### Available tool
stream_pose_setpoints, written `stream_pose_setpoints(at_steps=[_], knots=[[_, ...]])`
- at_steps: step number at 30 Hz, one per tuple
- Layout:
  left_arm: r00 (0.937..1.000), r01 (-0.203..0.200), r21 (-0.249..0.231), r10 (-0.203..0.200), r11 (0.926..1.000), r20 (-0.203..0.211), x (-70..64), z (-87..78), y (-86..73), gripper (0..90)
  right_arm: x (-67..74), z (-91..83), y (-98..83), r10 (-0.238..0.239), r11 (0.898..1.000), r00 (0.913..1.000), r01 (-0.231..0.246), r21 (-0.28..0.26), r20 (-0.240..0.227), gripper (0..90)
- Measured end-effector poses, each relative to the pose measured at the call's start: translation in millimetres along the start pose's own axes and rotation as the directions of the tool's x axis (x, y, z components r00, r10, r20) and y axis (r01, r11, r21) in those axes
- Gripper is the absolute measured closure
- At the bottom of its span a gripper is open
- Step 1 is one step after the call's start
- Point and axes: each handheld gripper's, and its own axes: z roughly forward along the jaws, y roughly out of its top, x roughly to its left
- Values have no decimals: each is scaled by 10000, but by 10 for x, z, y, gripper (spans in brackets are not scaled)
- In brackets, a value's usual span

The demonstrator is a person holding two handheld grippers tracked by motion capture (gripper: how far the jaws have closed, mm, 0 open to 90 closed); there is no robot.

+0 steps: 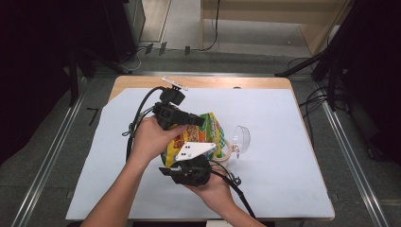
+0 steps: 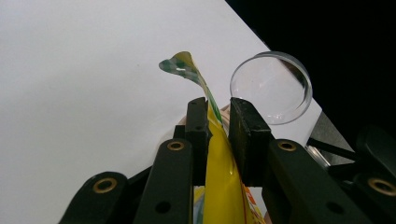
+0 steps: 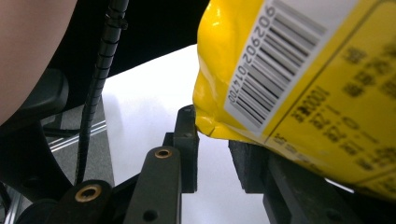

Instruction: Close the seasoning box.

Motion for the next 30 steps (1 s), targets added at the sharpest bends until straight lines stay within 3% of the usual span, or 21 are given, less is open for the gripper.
stream_pose_setpoints(at_steps=[6,30], knots=[[9998,121,14,-122,9999,155,26,6,7,778,-4,0,5,-44,10000,10000,44,28,9,742],[9999,56,-33,-56,10000,120,10,-5,5,777,8,-13,20,-116,9999,9999,115,48,17,743]])
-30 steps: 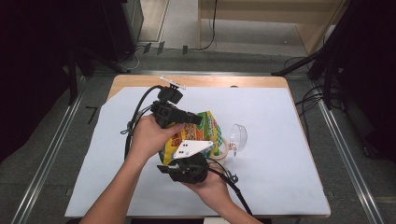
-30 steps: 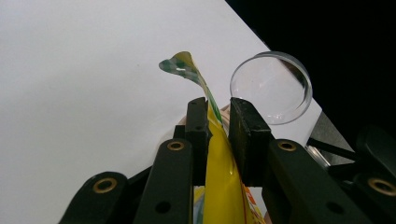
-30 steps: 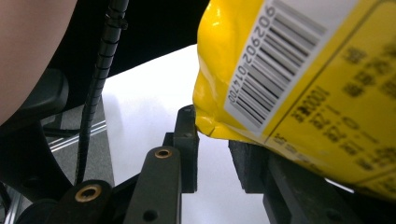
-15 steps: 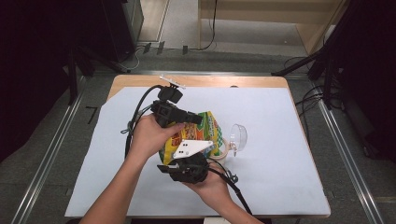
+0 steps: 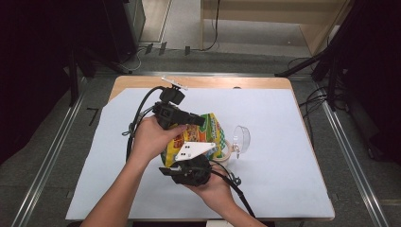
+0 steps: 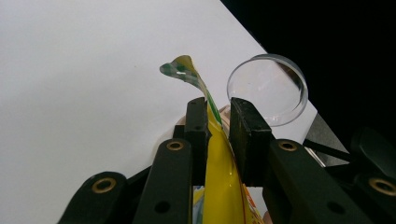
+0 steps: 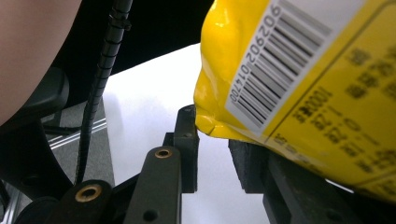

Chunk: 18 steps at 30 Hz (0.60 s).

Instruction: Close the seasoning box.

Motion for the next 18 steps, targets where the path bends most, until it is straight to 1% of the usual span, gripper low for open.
stream_pose_setpoints(at_steps=[3,6,18], knots=[[10000,11,-18,-11,10000,15,1,5,-3,777,-5,4,-5,-96,10000,9999,96,17,45,743],[10000,17,-25,-17,10000,36,1,4,-1,777,-5,4,-5,-10,10000,10000,10,12,9,743],[10000,61,-45,-61,10000,41,8,7,-4,777,-1,-5,6,32,10000,10000,-31,53,-43,743]])
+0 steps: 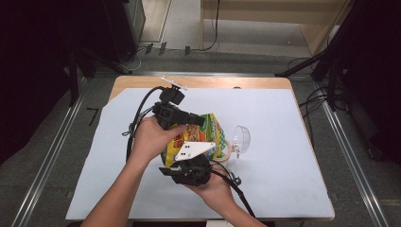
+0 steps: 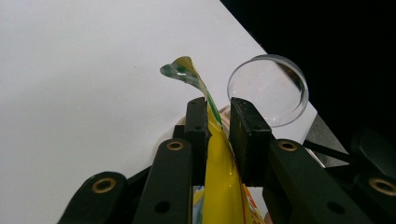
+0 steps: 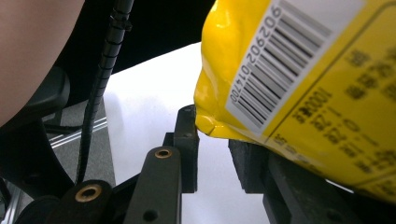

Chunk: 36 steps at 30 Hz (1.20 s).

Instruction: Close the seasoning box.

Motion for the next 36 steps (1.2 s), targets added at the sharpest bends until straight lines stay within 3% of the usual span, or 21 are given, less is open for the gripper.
stream_pose_setpoints(at_steps=[36], knots=[[10000,83,-87,-83,9999,10,25,-9,1,778,16,-3,20,93,9999,9999,-93,60,107,744]])
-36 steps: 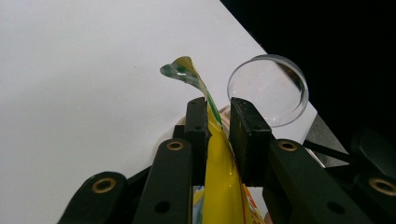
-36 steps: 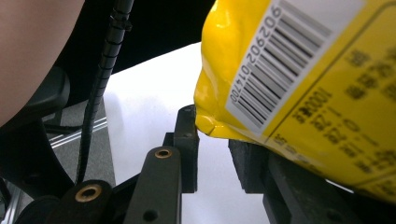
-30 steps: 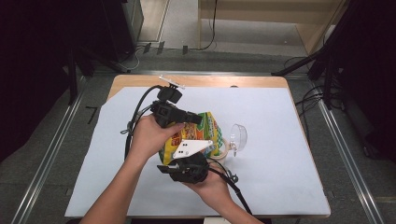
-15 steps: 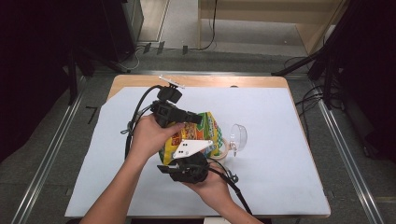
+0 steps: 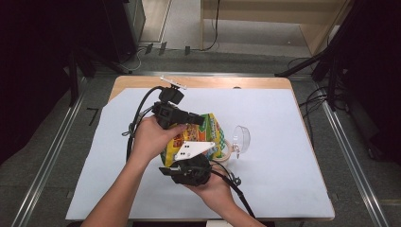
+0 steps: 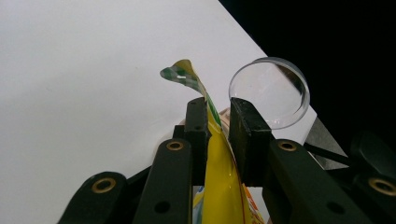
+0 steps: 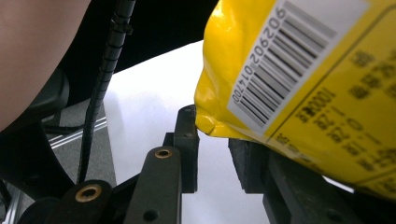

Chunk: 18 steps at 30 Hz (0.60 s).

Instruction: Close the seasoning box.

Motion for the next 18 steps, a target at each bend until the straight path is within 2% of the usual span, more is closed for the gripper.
stream_pose_setpoints(at_steps=[10,15,18], knots=[[10000,-85,-45,85,10000,-42,-32,-11,-1,777,14,-6,5,-60,10000,10000,60,-29,38,758],[9999,-107,17,107,9999,13,-47,-18,-4,782,8,3,-21,-294,9994,9995,295,-181,76,758],[9998,-171,26,172,9998,-26,-73,-22,-3,785,5,9,-42,-250,9991,9996,253,-332,88,747]])
